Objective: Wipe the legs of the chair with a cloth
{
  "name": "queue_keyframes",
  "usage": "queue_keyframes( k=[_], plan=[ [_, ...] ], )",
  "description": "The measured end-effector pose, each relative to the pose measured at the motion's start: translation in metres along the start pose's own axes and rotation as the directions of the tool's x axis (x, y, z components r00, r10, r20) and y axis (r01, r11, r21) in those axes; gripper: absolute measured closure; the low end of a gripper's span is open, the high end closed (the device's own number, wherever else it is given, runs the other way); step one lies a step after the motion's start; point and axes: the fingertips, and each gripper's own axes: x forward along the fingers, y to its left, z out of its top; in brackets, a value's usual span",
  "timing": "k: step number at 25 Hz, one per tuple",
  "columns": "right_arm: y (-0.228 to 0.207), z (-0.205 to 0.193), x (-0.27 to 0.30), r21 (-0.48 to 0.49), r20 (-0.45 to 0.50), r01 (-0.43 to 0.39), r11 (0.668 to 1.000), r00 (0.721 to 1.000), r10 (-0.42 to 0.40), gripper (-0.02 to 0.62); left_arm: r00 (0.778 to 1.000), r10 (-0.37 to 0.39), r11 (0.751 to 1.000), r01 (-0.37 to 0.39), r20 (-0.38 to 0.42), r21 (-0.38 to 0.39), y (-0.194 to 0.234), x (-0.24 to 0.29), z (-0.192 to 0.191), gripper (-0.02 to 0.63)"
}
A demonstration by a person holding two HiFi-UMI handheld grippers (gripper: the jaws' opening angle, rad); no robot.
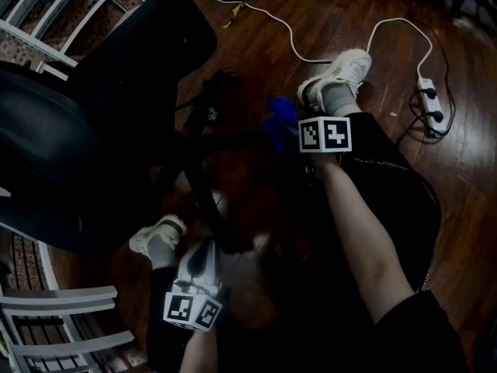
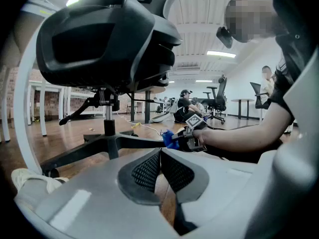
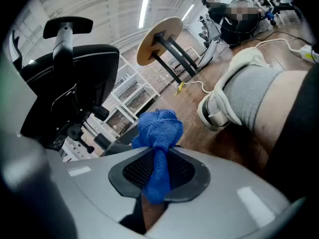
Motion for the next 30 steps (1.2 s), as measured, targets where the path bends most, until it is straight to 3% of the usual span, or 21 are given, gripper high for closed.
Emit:
queue_keyframes(
  k=[6, 11, 16, 21, 27, 30],
  plan=[
    [0.004, 0.002, -0.003, -0.032, 0.024, 0.015, 0.999, 1.0, -0.014, 0.509, 1.0, 0.013, 1.0, -0.013, -0.006, -0.01, 0.004, -0.007, -0.005, 0.601],
    [0.056, 0.024, -0.017, -0.117, 0.075, -0.121, 0.986, 0.989, 0.13, 0.511, 0.999, 0.018, 1.0, -0.017, 0.037, -0.013, 0.009, -0.007, 0.002, 0.601],
    [0.102, 0.043, -0.035, -0.293, 0.065, -0.162, 0.942, 0.98, 0.189, 0.511, 0.996, 0.045, 0.999, -0.043, 0.08, -0.02, 0.027, -0.014, 0.02, 0.601],
    [0.093, 0.071, -0.082, -0.478, 0.048, -0.08, 0.875, 0.992, 0.117, 0.511, 0.987, 0.057, 0.998, -0.054, 0.149, -0.029, 0.034, -0.019, 0.041, 0.601],
    [0.121, 0.057, -0.114, -0.447, 0.097, -0.121, 0.886, 0.978, 0.182, 0.509, 0.975, 0.071, 0.996, -0.057, 0.209, -0.072, 0.038, -0.032, 0.047, 0.601],
    [0.152, 0.037, -0.124, -0.498, 0.094, -0.143, 0.855, 0.972, 0.217, 0.51, 0.973, 0.047, 0.997, -0.033, 0.226, -0.063, 0.028, -0.039, 0.046, 0.601]
  ],
)
